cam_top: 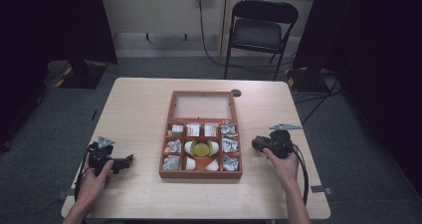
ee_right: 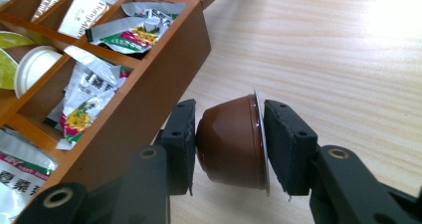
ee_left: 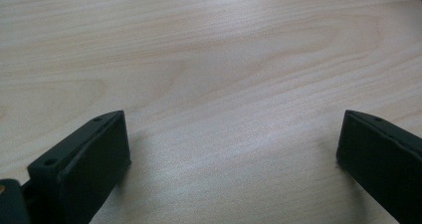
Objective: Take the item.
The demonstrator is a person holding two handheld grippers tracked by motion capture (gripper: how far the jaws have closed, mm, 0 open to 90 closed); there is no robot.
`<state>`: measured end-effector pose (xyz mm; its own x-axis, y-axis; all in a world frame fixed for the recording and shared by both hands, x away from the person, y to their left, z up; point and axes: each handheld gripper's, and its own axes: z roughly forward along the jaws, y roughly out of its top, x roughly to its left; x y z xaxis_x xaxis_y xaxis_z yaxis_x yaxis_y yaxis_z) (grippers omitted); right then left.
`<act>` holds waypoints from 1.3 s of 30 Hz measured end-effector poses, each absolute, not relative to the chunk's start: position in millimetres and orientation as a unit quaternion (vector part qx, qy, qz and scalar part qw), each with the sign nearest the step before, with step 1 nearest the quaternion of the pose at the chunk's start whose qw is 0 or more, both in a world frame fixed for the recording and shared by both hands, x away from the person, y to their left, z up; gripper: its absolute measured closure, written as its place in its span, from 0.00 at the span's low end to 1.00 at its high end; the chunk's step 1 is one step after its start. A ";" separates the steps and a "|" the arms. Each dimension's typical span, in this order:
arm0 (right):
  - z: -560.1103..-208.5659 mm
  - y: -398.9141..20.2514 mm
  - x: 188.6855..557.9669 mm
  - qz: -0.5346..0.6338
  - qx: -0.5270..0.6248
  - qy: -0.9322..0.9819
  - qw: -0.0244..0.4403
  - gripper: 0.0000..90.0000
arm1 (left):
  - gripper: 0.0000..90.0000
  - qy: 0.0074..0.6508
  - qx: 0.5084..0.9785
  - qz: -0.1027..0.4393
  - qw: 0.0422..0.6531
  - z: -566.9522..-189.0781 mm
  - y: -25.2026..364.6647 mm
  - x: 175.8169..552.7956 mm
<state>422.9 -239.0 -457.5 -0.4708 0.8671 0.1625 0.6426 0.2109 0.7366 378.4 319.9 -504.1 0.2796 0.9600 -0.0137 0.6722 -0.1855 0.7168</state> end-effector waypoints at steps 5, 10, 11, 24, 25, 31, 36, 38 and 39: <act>-464.7 -236.3 425.7 0.372 0.494 0.772 0.148 0.63 | 0.00 0.555 0.735 0.228 0.315 -504.1 319.9 378.4; -466.0 -236.1 426.1 0.378 0.494 0.768 0.150 0.62 | 0.00 0.555 0.735 0.229 0.315 -504.1 319.9 378.4; -466.4 -236.3 426.0 0.377 0.496 0.767 0.151 0.62 | 0.00 0.555 0.735 0.229 0.315 -504.1 319.9 378.4; -464.5 -236.8 425.1 0.394 0.494 0.760 0.149 0.47 | 0.00 0.555 0.735 0.228 0.315 -504.1 319.9 378.4; -464.4 -237.0 425.2 0.394 0.494 0.760 0.149 0.47 | 0.00 0.555 0.735 0.228 0.315 -504.1 319.9 378.4; -461.8 -239.0 424.2 0.406 0.494 0.755 0.143 0.45 | 0.00 0.555 0.735 0.229 0.315 -504.1 319.9 378.4; -457.4 -239.9 421.7 0.418 0.493 0.750 0.141 0.44 | 0.00 0.555 0.735 0.228 0.315 -504.1 319.8 378.3; -455.5 -241.2 420.2 0.429 0.496 0.743 0.132 0.43 | 0.00 0.555 0.735 0.229 0.315 -504.1 319.8 378.3; -453.9 -241.9 419.1 0.436 0.498 0.738 0.128 0.43 | 0.00 0.555 0.735 0.228 0.315 -504.1 319.8 378.3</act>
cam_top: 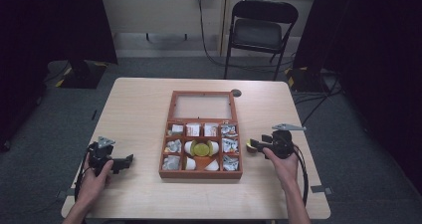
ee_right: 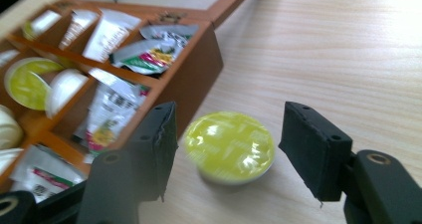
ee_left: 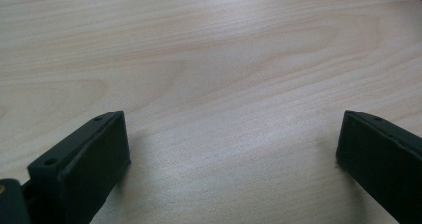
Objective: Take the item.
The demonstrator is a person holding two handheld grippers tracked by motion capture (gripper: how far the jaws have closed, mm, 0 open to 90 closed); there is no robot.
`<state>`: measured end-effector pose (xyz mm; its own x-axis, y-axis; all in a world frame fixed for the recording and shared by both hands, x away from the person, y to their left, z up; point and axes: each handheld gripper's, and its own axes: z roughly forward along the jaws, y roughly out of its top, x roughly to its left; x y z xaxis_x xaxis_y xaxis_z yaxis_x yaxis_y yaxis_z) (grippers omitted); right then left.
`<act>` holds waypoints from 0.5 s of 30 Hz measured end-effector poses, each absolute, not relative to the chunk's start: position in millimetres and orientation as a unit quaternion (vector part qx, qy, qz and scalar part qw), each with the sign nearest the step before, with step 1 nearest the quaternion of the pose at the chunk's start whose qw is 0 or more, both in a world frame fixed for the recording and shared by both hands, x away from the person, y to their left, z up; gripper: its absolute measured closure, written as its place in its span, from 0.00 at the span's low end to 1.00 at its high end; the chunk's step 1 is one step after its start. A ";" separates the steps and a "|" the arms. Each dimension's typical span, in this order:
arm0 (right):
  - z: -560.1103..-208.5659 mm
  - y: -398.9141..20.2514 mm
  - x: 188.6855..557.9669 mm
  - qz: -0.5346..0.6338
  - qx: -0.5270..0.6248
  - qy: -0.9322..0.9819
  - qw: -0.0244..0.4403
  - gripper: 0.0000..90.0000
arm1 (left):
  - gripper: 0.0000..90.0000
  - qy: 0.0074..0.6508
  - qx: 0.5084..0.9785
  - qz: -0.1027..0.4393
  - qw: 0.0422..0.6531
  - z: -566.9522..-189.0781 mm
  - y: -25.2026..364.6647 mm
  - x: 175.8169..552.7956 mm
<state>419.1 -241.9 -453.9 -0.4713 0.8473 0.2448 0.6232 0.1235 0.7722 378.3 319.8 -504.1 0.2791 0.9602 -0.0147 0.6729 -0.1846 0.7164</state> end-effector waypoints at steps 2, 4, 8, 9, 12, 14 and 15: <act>-452.6 -242.2 418.1 0.439 0.498 0.737 0.129 0.42 | 0.00 0.555 0.735 0.228 0.315 -504.1 319.8 378.3; -450.8 -242.3 416.2 0.438 0.498 0.736 0.134 0.41 | 0.00 0.555 0.735 0.228 0.315 -504.1 319.8 378.3; -447.7 -242.2 410.5 0.431 0.501 0.737 0.139 0.37 | 0.00 0.555 0.735 0.228 0.315 -504.1 319.7 378.3; -446.8 -242.1 409.1 0.430 0.502 0.737 0.141 0.35 | 0.00 0.555 0.735 0.228 0.315 -504.1 319.8 378.3; -444.6 -244.7 405.5 0.428 0.513 0.729 0.149 0.28 | 0.00 0.555 0.735 0.228 0.315 -504.1 319.7 378.3; -444.1 -246.3 404.4 0.431 0.516 0.726 0.145 0.28 | 0.00 0.555 0.735 0.228 0.315 -504.1 319.8 378.3; -442.3 -248.4 401.5 0.430 0.517 0.725 0.151 0.26 | 0.00 0.555 0.735 0.228 0.315 -504.1 319.8 378.3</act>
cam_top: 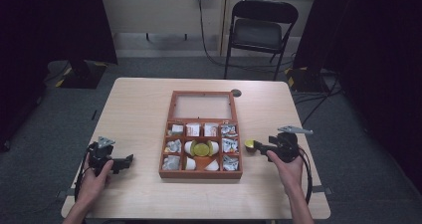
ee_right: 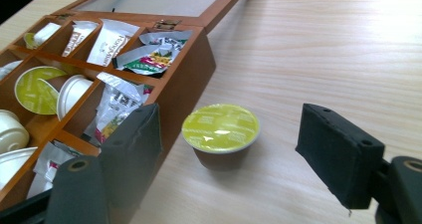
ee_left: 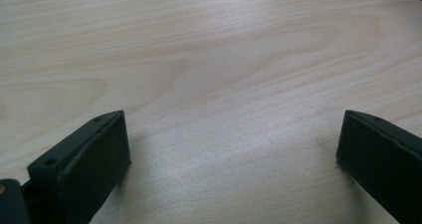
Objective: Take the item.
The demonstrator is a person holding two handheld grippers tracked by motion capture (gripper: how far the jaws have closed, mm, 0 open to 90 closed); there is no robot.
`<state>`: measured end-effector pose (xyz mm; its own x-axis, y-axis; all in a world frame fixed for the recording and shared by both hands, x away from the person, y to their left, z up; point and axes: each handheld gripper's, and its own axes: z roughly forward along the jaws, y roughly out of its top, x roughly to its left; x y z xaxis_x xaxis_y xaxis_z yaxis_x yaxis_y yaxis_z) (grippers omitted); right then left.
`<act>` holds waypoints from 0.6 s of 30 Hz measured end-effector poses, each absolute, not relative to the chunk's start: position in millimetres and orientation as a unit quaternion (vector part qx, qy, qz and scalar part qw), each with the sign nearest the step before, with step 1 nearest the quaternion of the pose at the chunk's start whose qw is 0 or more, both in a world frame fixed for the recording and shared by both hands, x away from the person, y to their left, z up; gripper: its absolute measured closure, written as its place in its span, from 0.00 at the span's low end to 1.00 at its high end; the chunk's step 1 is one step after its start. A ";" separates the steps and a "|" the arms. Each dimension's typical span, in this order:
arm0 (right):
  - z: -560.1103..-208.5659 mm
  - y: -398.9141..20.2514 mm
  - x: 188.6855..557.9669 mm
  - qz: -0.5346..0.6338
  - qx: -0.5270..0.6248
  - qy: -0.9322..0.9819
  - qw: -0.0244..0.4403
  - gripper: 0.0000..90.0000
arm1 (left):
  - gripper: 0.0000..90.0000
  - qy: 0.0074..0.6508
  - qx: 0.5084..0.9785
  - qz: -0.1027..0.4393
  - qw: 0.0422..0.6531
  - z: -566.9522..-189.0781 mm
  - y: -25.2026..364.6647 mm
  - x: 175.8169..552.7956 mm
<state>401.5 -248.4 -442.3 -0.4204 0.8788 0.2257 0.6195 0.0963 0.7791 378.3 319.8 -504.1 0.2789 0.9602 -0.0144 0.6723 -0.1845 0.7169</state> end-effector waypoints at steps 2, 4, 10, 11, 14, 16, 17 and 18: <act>-440.7 -250.6 397.0 0.428 0.516 0.726 0.157 0.26 | 0.00 0.555 0.735 0.228 0.315 -504.1 319.8 378.3; -440.8 -253.9 392.0 0.424 0.516 0.727 0.161 0.25 | 0.00 0.555 0.735 0.228 0.315 -504.1 319.8 378.3; -446.2 -270.0 377.8 0.405 0.528 0.726 0.174 0.24 | 0.00 0.555 0.735 0.228 0.315 -504.1 319.8 378.3; -447.4 -272.9 376.1 0.402 0.531 0.725 0.174 0.24 | 0.00 0.555 0.735 0.228 0.315 -504.1 319.8 378.3; -451.0 -282.1 371.4 0.393 0.538 0.724 0.178 0.24 | 0.00 0.555 0.735 0.228 0.315 -504.1 319.8 378.3; -453.5 -288.3 368.5 0.390 0.545 0.720 0.179 0.23 | 0.00 0.555 0.735 0.228 0.315 -504.1 319.8 378.3; -455.0 -291.1 367.2 0.389 0.548 0.718 0.181 0.23 | 0.00 0.555 0.735 0.228 0.315 -504.1 319.8 378.3; -456.6 -293.8 365.9 0.386 0.551 0.718 0.182 0.23 | 0.00 0.555 0.735 0.228 0.315 -504.1 319.8 378.3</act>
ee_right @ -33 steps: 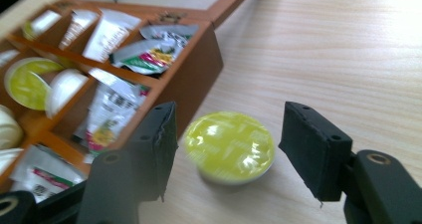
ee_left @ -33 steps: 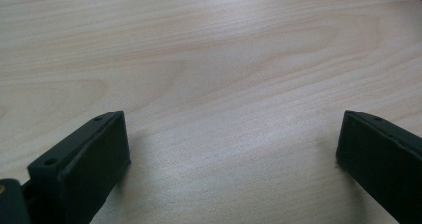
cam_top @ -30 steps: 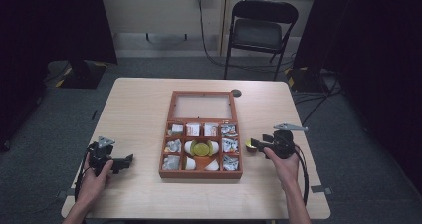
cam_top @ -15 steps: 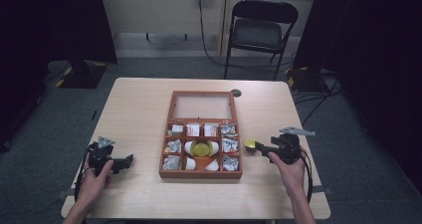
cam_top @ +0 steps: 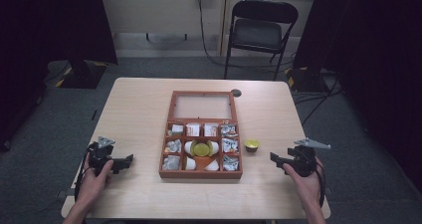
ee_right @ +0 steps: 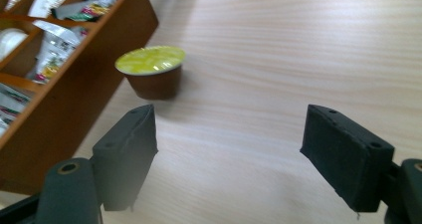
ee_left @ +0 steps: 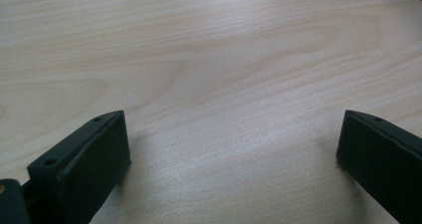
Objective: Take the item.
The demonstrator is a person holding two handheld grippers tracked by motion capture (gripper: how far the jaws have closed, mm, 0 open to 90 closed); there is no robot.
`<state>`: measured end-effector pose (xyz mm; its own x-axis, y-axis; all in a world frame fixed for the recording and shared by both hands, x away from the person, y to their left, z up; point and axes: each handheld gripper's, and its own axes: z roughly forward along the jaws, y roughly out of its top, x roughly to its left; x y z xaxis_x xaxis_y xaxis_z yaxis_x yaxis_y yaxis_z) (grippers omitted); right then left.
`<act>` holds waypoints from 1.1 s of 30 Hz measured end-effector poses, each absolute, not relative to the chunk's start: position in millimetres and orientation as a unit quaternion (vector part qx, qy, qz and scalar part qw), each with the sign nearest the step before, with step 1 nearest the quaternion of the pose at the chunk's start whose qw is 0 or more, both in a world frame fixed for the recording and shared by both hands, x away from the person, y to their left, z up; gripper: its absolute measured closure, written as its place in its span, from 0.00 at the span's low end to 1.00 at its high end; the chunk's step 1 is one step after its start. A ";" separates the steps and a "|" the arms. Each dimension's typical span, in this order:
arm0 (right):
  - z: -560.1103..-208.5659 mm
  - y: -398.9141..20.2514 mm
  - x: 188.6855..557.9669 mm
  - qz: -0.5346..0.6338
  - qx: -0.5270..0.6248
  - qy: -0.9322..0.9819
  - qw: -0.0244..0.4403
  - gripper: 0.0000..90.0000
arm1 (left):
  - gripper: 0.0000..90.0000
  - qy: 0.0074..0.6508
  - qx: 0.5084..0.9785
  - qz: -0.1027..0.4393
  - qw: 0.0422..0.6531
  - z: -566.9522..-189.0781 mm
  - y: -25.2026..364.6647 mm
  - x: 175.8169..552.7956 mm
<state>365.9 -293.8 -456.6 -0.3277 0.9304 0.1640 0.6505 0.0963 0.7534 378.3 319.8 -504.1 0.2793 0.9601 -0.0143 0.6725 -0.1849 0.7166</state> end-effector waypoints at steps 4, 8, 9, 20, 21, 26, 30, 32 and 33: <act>-464.6 -302.6 359.8 0.375 0.561 0.714 0.188 0.23 | 0.00 0.555 0.735 0.229 0.315 -504.1 319.8 378.3; -474.3 -311.5 356.2 0.364 0.575 0.708 0.189 0.23 | 0.00 0.556 0.735 0.228 0.315 -504.1 319.8 378.3; -474.3 -311.5 356.2 0.364 0.575 0.708 0.189 0.23 | 0.00 0.556 0.735 0.228 0.315 -504.1 319.8 378.3; -492.4 -314.2 356.5 0.288 0.582 0.723 0.236 0.21 | 0.00 0.555 0.735 0.228 0.315 -504.1 319.8 378.3; -493.2 -314.1 356.4 0.290 0.581 0.722 0.239 0.20 | 0.00 0.555 0.735 0.228 0.315 -504.1 319.8 378.3; -499.6 -314.1 354.0 0.308 0.578 0.711 0.256 0.14 | 0.00 0.555 0.735 0.228 0.315 -504.1 319.8 378.3; -499.6 -313.6 353.8 0.307 0.580 0.709 0.257 0.14 | 0.00 0.555 0.735 0.228 0.315 -504.1 319.8 378.3; -499.6 -313.6 353.7 0.307 0.580 0.709 0.257 0.14 | 0.00 0.555 0.735 0.228 0.315 -504.1 319.8 378.3; -499.6 -313.6 353.6 0.307 0.581 0.709 0.257 0.14 | 0.00 0.555 0.735 0.228 0.315 -504.1 319.8 378.3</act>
